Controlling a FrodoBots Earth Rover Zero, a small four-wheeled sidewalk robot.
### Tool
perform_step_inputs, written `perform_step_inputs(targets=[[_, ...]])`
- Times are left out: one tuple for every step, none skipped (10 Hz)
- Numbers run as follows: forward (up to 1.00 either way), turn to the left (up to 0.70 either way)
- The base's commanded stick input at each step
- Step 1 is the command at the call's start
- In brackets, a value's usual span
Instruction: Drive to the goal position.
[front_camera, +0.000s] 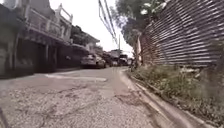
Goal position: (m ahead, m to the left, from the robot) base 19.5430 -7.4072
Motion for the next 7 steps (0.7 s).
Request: perform_step_inputs(targets=[[0.70,0.01],[0.70,0.01],[0.70,0.01],[0.70,0.01],[0.70,0.01],[0.70,0.01],[0.70,0.01]])
